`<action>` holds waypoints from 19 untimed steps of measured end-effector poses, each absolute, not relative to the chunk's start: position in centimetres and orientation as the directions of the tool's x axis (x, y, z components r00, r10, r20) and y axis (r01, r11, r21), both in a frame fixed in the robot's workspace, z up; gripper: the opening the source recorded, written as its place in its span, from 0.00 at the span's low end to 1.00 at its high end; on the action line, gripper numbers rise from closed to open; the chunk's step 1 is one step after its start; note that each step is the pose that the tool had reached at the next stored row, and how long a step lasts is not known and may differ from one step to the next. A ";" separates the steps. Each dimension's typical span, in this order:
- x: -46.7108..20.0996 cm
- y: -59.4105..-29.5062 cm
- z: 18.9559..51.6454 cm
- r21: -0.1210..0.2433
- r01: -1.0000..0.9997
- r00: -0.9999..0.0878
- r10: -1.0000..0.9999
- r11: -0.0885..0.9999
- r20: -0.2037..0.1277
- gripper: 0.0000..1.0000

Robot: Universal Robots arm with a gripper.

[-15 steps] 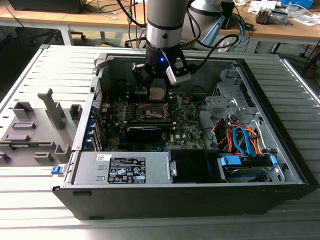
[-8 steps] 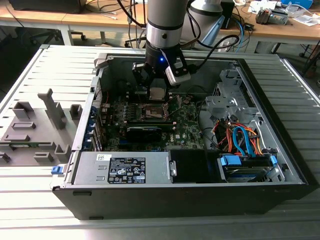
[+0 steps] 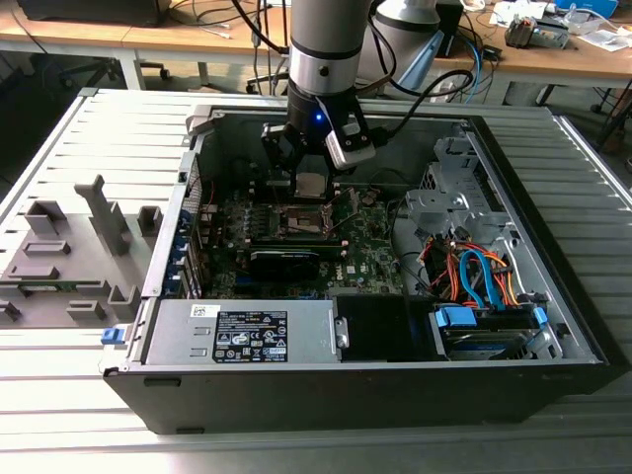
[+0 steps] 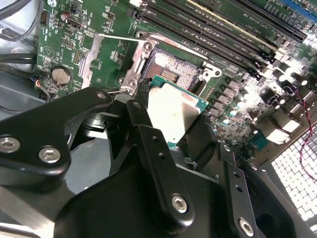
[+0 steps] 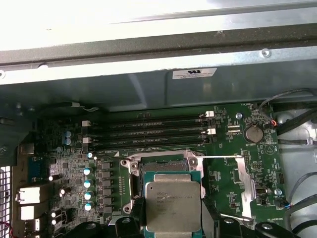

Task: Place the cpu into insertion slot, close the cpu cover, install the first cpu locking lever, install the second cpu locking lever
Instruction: 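Place the cpu into insertion slot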

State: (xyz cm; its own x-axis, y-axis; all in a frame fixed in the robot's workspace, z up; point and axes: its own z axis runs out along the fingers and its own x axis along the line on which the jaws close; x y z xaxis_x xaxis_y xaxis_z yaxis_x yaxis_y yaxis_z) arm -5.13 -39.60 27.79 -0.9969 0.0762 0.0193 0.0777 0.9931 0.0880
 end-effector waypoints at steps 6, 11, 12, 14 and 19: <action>-5.1 -39.6 27.8 0.088 0.089 -0.996 0.088 0.992 0.019 0.54; -5.1 -39.6 27.8 0.088 0.105 -0.994 0.104 0.991 0.019 0.54; -5.1 -39.6 27.8 0.088 0.109 -0.994 0.107 0.990 0.019 0.54; -5.1 -39.6 27.8 0.088 0.113 -0.994 0.112 0.990 0.019 0.54; -5.1 -39.6 27.8 0.088 0.124 -0.992 0.123 0.988 0.019 0.54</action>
State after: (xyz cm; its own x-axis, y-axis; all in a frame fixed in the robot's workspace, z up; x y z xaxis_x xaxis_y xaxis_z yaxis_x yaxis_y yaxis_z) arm -5.13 -39.60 27.79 -0.9923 0.1226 0.0193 0.1238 0.9884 0.0880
